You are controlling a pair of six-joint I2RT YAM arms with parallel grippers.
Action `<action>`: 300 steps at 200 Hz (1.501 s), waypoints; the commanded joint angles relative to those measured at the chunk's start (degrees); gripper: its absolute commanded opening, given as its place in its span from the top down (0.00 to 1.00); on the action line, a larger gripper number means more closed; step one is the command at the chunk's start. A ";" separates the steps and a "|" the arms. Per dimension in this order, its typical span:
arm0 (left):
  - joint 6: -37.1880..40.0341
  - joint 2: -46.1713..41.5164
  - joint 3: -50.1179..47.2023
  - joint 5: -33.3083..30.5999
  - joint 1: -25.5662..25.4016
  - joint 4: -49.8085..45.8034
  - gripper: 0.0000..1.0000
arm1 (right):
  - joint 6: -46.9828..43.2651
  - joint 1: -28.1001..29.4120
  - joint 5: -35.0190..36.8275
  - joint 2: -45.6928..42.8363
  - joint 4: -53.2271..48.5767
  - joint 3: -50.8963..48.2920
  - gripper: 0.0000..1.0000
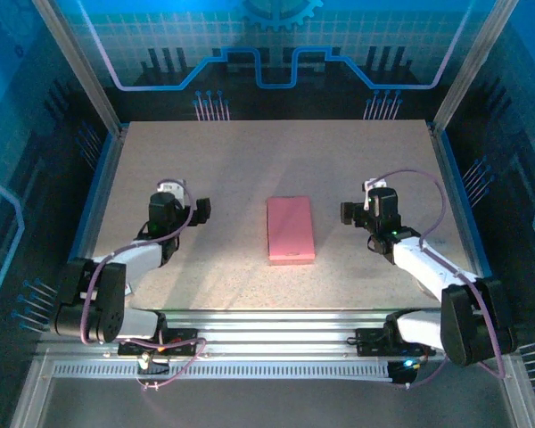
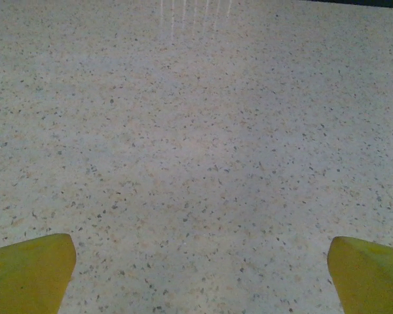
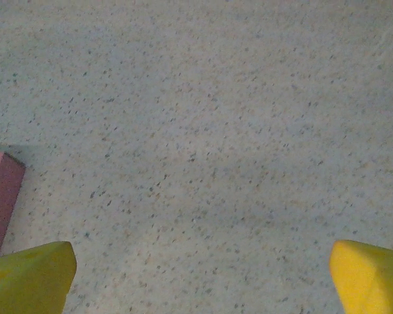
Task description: Fold the paper box
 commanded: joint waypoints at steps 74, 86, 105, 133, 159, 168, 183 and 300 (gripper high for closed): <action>2.10 9.73 -4.60 6.58 5.24 22.82 0.01 | -7.71 -1.79 1.31 5.66 21.48 -4.89 0.00; 2.24 9.76 -4.29 6.78 5.24 22.39 0.00 | -8.11 -1.82 1.76 6.25 22.74 -5.04 0.00; 2.33 9.80 -4.27 6.73 5.24 22.39 0.01 | -8.62 -1.88 2.19 7.52 26.73 -5.93 0.00; 2.68 9.77 -4.28 7.61 5.24 22.59 0.01 | -11.22 -2.11 1.87 10.09 33.46 -7.68 0.00; 2.87 9.81 -4.25 8.33 5.15 22.55 0.01 | -12.65 -2.48 0.31 11.81 39.60 -9.63 0.00; 2.85 9.85 -4.24 8.39 5.16 22.53 0.01 | -12.87 -2.52 0.35 12.97 42.92 -10.76 0.00; 2.85 9.77 -4.30 8.25 5.15 22.61 0.01 | -13.30 -2.50 -0.49 14.20 46.54 -12.04 0.00; 2.68 9.82 -4.25 7.49 5.15 22.45 0.01 | -8.61 -7.06 -4.44 17.26 48.05 -12.13 0.00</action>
